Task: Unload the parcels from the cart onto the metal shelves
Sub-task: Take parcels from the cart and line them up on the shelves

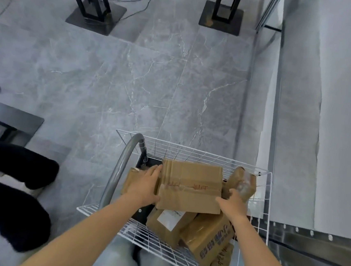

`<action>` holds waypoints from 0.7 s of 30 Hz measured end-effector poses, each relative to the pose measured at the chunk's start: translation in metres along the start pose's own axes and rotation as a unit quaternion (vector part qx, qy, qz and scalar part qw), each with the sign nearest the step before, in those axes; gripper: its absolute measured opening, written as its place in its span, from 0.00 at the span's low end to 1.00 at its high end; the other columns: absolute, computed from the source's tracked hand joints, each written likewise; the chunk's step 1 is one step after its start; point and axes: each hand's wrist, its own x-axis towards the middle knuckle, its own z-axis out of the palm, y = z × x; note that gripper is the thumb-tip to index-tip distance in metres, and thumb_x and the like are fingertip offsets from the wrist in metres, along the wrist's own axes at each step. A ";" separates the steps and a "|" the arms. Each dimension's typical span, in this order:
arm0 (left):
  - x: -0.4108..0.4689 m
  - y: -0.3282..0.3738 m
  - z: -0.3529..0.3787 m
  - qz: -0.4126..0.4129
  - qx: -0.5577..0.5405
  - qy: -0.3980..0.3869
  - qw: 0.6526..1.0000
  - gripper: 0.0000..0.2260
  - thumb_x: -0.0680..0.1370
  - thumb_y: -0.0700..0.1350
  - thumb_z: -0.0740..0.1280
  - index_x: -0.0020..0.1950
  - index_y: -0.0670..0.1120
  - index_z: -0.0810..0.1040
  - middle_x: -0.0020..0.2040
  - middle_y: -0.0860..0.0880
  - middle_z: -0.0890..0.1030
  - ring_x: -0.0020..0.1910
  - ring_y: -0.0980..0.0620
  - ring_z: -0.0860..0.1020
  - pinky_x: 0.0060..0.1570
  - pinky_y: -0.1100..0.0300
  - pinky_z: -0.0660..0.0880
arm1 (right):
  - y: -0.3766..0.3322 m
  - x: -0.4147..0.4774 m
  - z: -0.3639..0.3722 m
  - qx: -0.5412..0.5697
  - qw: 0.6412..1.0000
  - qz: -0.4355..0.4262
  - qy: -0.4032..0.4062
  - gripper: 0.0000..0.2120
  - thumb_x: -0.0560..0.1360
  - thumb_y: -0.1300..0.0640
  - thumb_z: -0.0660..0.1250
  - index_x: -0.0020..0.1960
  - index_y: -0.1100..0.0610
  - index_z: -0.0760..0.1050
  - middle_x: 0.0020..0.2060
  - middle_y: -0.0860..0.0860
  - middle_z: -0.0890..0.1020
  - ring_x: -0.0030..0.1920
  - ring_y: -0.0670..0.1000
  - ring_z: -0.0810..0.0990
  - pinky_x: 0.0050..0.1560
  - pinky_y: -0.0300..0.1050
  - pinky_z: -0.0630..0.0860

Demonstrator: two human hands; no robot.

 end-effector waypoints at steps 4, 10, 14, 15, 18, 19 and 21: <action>0.030 -0.004 0.019 -0.026 -0.091 -0.025 0.995 0.48 0.71 0.53 0.73 0.78 0.50 0.41 0.78 0.51 0.48 0.70 0.46 0.66 0.63 0.52 0.70 | -0.004 0.034 0.010 0.032 0.999 -0.013 -0.021 0.28 0.74 0.54 0.68 0.71 0.54 0.62 0.63 0.54 0.75 0.61 0.56 0.75 0.61 0.52 0.73; 0.065 -0.011 0.032 -0.101 -0.298 -0.030 0.949 0.49 0.71 0.52 0.73 0.78 0.49 0.40 0.77 0.48 0.56 0.74 0.47 0.60 0.69 0.54 0.62 | -0.018 0.074 0.022 0.118 0.990 -0.030 -0.071 0.31 0.72 0.54 0.71 0.71 0.51 0.62 0.59 0.52 0.75 0.58 0.53 0.75 0.58 0.53 0.73; 0.067 -0.005 0.041 -0.112 -0.383 -0.032 0.916 0.49 0.69 0.51 0.76 0.78 0.49 0.44 0.74 0.47 0.63 0.72 0.48 0.65 0.68 0.53 0.65 | -0.013 0.077 0.028 0.185 0.981 -0.011 -0.054 0.28 0.71 0.50 0.72 0.68 0.51 0.66 0.58 0.52 0.76 0.56 0.54 0.76 0.57 0.54 0.74; 0.062 -0.002 0.042 -0.117 -0.402 -0.029 0.908 0.49 0.69 0.51 0.76 0.78 0.49 0.45 0.74 0.48 0.64 0.71 0.48 0.65 0.68 0.52 0.65 | -0.009 0.077 0.028 0.201 0.978 -0.003 -0.048 0.28 0.70 0.45 0.71 0.67 0.51 0.68 0.59 0.52 0.76 0.56 0.54 0.76 0.58 0.56 0.74; 0.042 0.007 0.041 -0.143 -0.442 -0.011 0.886 0.49 0.65 0.55 0.77 0.77 0.50 0.50 0.73 0.50 0.63 0.71 0.48 0.65 0.69 0.50 0.66 | -0.010 0.051 0.022 0.222 0.973 0.028 -0.047 0.21 0.71 0.36 0.65 0.57 0.48 0.77 0.58 0.54 0.77 0.55 0.55 0.77 0.55 0.56 0.76; 0.033 0.010 0.040 -0.147 -0.446 -0.007 0.883 0.50 0.64 0.57 0.77 0.77 0.51 0.51 0.75 0.49 0.60 0.71 0.48 0.64 0.70 0.49 0.65 | -0.015 0.037 0.019 0.247 0.968 0.034 -0.042 0.16 0.74 0.37 0.63 0.52 0.48 0.77 0.54 0.54 0.79 0.52 0.55 0.78 0.51 0.54 0.76; 0.013 0.017 0.031 -0.150 -0.427 -0.009 0.891 0.49 0.66 0.58 0.75 0.77 0.51 0.48 0.77 0.48 0.52 0.74 0.47 0.58 0.72 0.52 0.61 | -0.017 0.012 0.011 0.286 0.956 0.045 -0.047 0.11 0.78 0.42 0.61 0.47 0.49 0.76 0.48 0.52 0.80 0.47 0.52 0.78 0.46 0.52 0.75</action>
